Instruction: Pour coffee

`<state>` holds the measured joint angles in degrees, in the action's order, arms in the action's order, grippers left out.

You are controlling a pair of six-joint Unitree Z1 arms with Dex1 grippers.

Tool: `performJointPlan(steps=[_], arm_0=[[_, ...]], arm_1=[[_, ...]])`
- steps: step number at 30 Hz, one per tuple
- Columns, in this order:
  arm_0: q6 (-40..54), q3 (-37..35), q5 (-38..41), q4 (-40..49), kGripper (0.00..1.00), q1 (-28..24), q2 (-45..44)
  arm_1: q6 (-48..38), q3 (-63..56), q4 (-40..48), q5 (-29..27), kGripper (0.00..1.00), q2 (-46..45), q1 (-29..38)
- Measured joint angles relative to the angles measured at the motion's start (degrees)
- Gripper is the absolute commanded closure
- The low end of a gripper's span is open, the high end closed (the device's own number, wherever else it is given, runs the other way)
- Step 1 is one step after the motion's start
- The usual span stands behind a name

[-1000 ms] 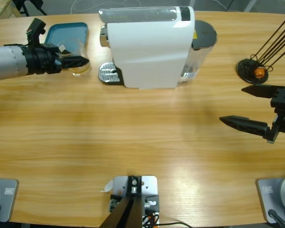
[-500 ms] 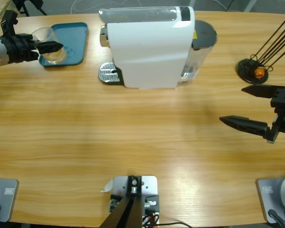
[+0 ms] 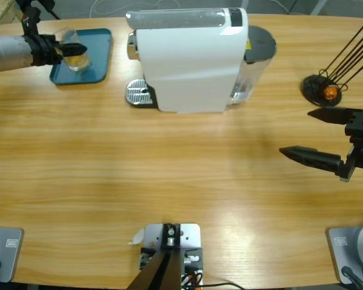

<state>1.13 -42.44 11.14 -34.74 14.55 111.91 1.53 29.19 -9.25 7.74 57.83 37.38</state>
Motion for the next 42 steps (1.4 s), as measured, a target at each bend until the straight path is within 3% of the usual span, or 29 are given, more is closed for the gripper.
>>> performJointPlan(steps=[3, 7, 10, 23, 33, 38, 42], arm_0=[[0.02, -0.35, -0.72, 0.18, 0.371, 0.00, 0.95], [0.02, -1.71, -1.90, 3.32, 0.076, -0.03, 1.13], [0.02, -2.68, -2.78, 5.97, 0.009, -0.03, 1.13], [0.02, -3.49, -2.93, 12.51, 0.000, -0.40, -1.22], [0.04, -0.36, -2.93, 29.29, 0.000, 0.99, -24.05], [0.04, 5.37, -2.93, 33.31, 0.000, 4.85, -36.38], [-0.22, 8.71, -2.78, 35.40, 0.000, 11.03, -43.42]], arm_1=[[-0.05, 0.00, 0.15, -0.08, 0.000, 0.00, 0.00], [-0.06, 0.00, 0.45, -0.32, 0.000, -0.01, 0.00], [-0.18, 0.00, 0.80, -0.42, 0.000, -0.24, 0.00], [-0.42, -0.05, 0.92, -0.62, 0.000, -0.62, 0.00], [-0.42, -0.05, 0.98, -0.62, 0.000, -0.61, 0.00], [-0.42, -0.05, 1.00, -0.62, 0.000, -0.61, 0.00], [-0.42, -0.05, 1.00, -0.62, 0.000, -0.43, 0.01]])
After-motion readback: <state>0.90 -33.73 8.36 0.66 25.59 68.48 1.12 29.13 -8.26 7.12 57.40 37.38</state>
